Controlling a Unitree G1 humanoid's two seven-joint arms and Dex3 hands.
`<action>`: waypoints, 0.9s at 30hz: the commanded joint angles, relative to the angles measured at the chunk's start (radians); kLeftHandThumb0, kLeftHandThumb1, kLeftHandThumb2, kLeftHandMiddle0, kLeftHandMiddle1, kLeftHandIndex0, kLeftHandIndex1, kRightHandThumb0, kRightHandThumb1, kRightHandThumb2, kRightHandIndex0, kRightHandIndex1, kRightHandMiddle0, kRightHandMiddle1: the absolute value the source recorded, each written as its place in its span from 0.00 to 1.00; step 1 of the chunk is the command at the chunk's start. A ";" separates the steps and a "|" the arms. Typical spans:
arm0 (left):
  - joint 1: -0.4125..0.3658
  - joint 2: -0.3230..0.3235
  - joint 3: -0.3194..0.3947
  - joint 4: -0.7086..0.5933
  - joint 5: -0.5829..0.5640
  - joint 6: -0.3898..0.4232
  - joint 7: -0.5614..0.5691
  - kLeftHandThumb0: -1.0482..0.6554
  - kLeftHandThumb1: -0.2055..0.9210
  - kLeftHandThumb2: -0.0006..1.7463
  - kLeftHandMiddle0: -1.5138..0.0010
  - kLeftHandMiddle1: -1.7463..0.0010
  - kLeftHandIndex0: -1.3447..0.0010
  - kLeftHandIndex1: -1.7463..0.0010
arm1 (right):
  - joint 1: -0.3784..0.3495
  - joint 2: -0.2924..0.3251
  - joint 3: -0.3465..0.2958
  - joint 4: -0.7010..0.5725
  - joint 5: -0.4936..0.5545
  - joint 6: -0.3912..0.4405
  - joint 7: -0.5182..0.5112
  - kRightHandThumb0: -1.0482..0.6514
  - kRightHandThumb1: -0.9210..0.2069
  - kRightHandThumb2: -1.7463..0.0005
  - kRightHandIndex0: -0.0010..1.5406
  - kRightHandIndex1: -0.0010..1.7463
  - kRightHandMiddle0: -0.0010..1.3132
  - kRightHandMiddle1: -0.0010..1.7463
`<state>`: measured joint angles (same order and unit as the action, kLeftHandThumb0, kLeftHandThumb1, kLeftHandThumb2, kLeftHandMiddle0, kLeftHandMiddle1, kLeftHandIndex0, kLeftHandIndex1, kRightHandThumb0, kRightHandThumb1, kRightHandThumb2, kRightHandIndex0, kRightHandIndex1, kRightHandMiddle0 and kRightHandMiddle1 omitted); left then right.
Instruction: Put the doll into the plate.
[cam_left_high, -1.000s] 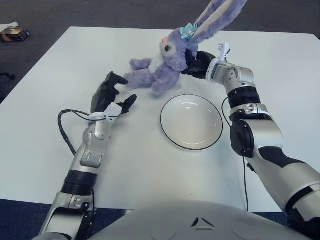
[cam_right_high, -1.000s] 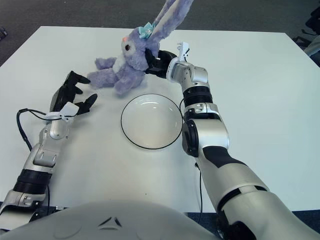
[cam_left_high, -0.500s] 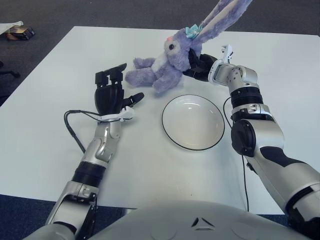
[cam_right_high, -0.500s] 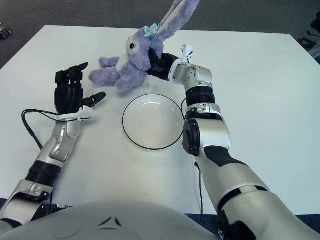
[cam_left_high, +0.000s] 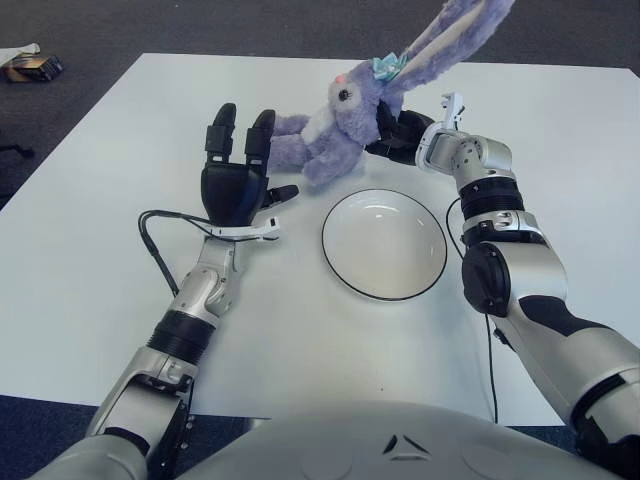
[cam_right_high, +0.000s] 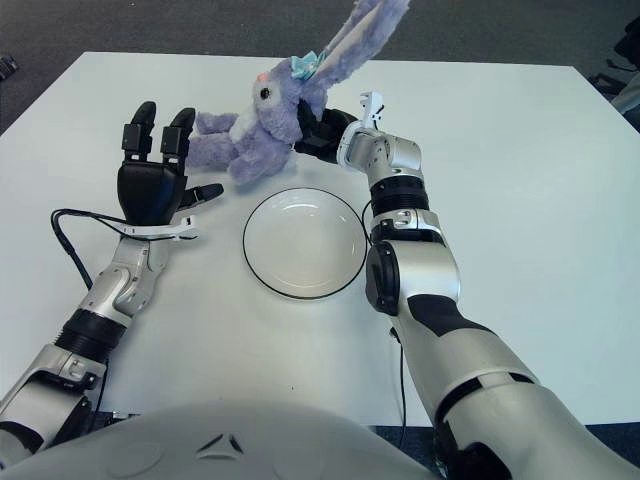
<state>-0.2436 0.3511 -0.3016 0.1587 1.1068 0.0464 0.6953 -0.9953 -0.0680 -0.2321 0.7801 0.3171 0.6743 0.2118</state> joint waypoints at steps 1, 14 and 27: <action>-0.034 0.019 -0.017 0.021 0.039 0.021 0.026 0.12 0.85 0.21 1.00 0.88 1.00 0.66 | 0.019 -0.011 0.024 0.011 -0.022 -0.005 0.013 0.37 0.40 0.36 0.74 1.00 0.37 1.00; -0.071 0.022 -0.044 0.091 0.047 0.019 0.157 0.20 0.68 0.38 1.00 0.80 1.00 0.60 | 0.016 -0.096 0.105 0.109 -0.102 -0.112 0.117 0.38 0.33 0.41 0.64 1.00 0.33 1.00; -0.070 0.024 -0.041 0.095 -0.013 -0.003 0.119 0.26 0.56 0.47 1.00 0.75 1.00 0.52 | 0.052 -0.194 0.156 0.043 -0.146 -0.100 0.233 0.50 0.37 0.39 0.48 1.00 0.30 0.97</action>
<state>-0.3068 0.3634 -0.3404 0.2466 1.1031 0.0443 0.8290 -0.9659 -0.2292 -0.0896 0.8594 0.1823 0.5353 0.4213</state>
